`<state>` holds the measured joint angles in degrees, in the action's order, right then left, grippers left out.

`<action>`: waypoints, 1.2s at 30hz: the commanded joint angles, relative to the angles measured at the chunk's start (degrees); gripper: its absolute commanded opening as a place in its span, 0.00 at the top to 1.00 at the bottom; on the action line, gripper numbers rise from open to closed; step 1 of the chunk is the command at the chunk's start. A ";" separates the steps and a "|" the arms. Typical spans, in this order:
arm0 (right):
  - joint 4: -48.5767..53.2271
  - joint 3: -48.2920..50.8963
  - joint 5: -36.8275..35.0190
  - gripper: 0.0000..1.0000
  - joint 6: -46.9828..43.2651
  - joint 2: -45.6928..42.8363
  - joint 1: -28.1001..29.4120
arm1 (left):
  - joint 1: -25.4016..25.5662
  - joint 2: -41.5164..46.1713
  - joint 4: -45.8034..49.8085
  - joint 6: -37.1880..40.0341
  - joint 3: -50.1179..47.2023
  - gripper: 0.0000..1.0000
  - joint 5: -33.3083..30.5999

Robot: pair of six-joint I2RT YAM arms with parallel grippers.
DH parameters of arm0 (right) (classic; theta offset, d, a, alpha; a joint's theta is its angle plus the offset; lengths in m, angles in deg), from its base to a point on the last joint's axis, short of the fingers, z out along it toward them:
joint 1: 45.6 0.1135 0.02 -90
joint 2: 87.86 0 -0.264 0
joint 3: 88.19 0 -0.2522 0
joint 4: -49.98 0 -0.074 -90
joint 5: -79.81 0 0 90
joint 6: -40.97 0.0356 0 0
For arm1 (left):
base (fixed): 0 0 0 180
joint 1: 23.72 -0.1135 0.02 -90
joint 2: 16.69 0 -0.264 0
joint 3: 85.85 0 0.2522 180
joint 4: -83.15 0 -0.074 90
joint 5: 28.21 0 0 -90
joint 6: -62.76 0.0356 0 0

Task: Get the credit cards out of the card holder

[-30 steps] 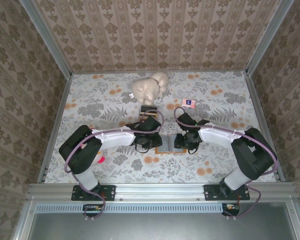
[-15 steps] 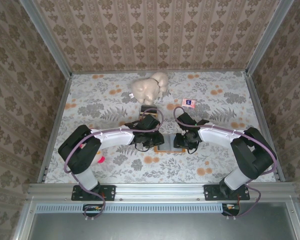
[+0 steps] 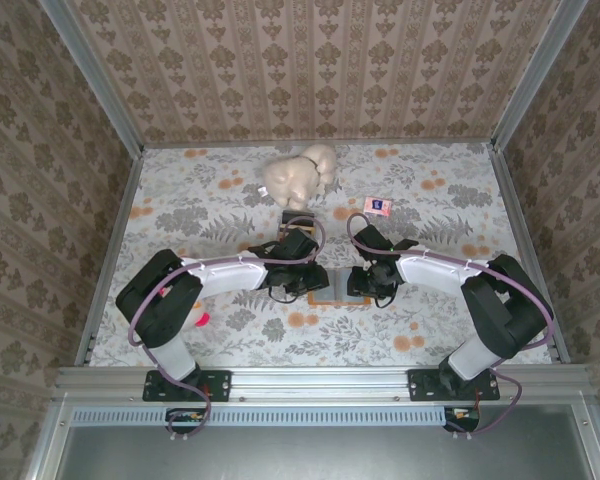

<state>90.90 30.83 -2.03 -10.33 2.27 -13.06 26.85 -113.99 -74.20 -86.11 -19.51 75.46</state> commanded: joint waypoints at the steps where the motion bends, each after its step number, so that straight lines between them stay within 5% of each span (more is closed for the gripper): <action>1: 0.73 -0.40 0.20 0.61 -1.53 0.25 0.43 | -0.28 2.82 4.37 1.67 0.51 0.68 -1.98; 11: 5.66 -5.12 -4.29 0.56 -2.77 -8.65 4.42 | -2.43 6.85 5.99 0.81 -1.51 0.69 -2.69; 26: 7.11 -11.97 -2.70 0.47 -1.46 6.99 7.46 | -5.57 8.04 0.45 -0.30 -4.53 0.67 3.01; 36: 8.20 -10.67 -5.56 0.53 -1.59 10.63 7.02 | -5.72 5.49 -3.46 -0.33 -3.82 0.73 6.06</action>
<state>96.34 20.20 -5.15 -12.62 10.53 -5.78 21.28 -107.39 -76.19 -86.22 -23.77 79.72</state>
